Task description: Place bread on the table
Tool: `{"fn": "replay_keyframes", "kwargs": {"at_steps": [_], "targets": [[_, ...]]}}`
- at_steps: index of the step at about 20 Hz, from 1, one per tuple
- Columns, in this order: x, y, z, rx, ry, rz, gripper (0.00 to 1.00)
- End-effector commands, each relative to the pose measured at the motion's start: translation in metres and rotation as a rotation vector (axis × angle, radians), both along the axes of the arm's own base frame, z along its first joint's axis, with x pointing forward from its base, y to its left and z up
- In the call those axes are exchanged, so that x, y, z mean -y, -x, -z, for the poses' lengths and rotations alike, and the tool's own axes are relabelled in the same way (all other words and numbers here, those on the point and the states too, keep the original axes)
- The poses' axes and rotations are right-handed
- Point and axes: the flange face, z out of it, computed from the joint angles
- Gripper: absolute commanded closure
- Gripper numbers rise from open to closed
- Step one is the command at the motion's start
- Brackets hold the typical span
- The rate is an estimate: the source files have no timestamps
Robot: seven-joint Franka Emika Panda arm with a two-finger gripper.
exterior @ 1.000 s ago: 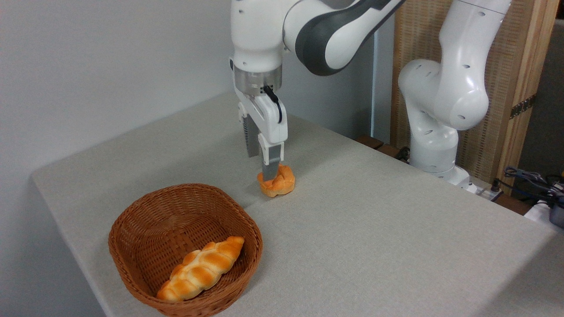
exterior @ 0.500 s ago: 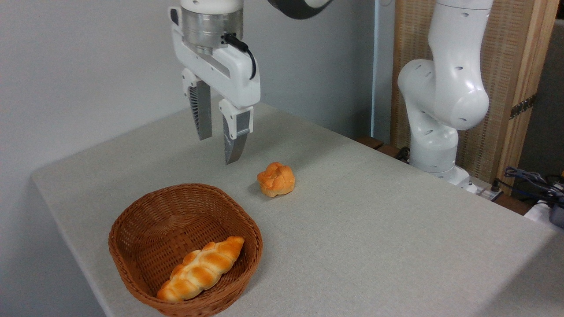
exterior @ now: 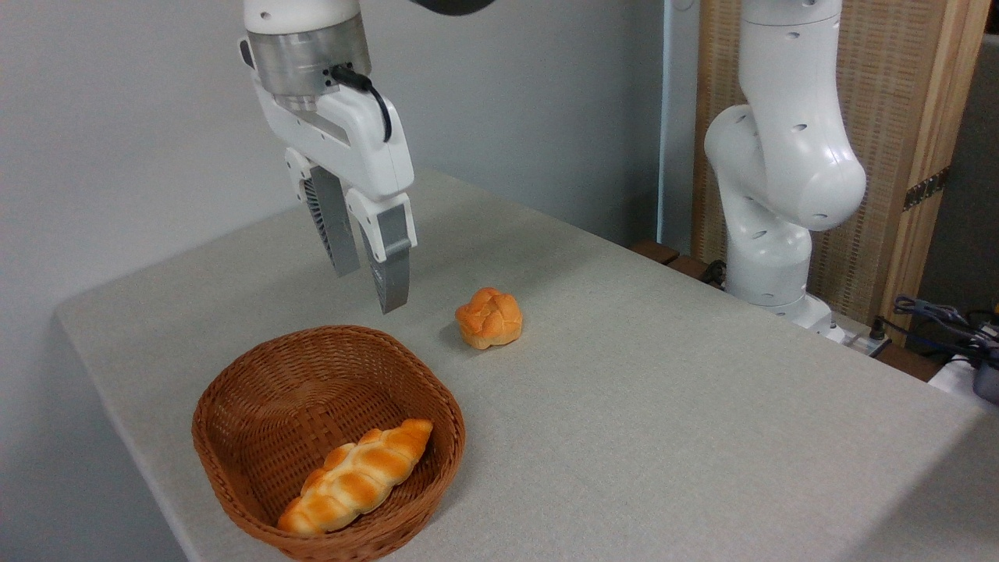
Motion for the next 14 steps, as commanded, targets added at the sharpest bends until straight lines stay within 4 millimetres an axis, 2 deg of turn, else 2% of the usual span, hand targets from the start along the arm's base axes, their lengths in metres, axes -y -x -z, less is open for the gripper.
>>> {"fn": "replay_keyframes", "kwargs": {"at_steps": [1,2,11,14], "targets": [[-0.01,-0.001,-0.013,-0.006,-0.011,-0.026,0.0],[-0.005,0.0,-0.014,-0.003,-0.01,-0.01,0.0],[-0.025,-0.011,-0.012,0.056,-0.019,-0.049,0.0],[-0.024,-0.011,-0.01,0.051,-0.02,-0.048,0.0]]}}
